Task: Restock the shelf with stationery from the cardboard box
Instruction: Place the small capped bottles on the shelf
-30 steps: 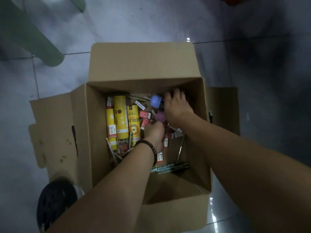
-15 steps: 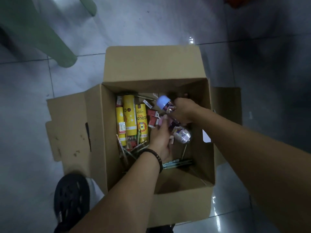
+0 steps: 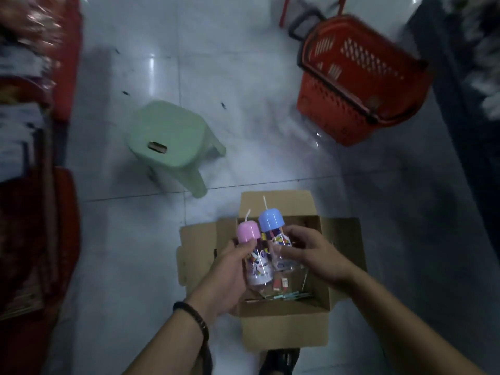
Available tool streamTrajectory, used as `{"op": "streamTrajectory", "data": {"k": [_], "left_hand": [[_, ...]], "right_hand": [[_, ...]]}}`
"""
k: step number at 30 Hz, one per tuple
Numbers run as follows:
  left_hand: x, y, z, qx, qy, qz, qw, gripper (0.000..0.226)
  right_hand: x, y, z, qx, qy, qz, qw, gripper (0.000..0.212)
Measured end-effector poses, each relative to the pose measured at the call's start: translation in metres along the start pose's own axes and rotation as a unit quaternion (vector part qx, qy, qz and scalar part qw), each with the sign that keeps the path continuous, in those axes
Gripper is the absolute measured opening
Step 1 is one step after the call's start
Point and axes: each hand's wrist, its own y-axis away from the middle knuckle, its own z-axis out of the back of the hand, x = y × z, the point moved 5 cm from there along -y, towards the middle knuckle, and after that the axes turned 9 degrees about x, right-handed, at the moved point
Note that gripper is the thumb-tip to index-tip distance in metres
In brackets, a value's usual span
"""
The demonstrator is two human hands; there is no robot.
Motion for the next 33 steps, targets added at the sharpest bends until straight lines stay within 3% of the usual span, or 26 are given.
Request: {"op": "streamTrajectory", "data": {"k": [8, 15, 25, 33], "left_hand": [[-0.14, 0.238, -0.07, -0.01, -0.028, -0.132, 0.991, 0.045], [-0.17, 0.459, -0.078, -0.013, 0.02, -0.293, 0.956, 0.055], [-0.182, 0.732, -0.011, -0.198, 0.017, -0.517, 0.833, 0.036], [-0.139, 0.948, 0.095, -0.372, -0.039, -0.578, 0.725, 0.036]], "right_hand": [[0.209, 0.133, -0.126, 0.015, -0.041, 0.08, 0.996, 0.028], [0.329, 0.212, -0.266, 0.15, -0.014, 0.129, 0.98, 0.029], [0.437, 0.285, -0.52, 0.306, 0.141, 0.222, 0.915, 0.028], [0.446, 0.344, -0.766, 0.371, 0.246, 0.31, 0.84, 0.029]]}}
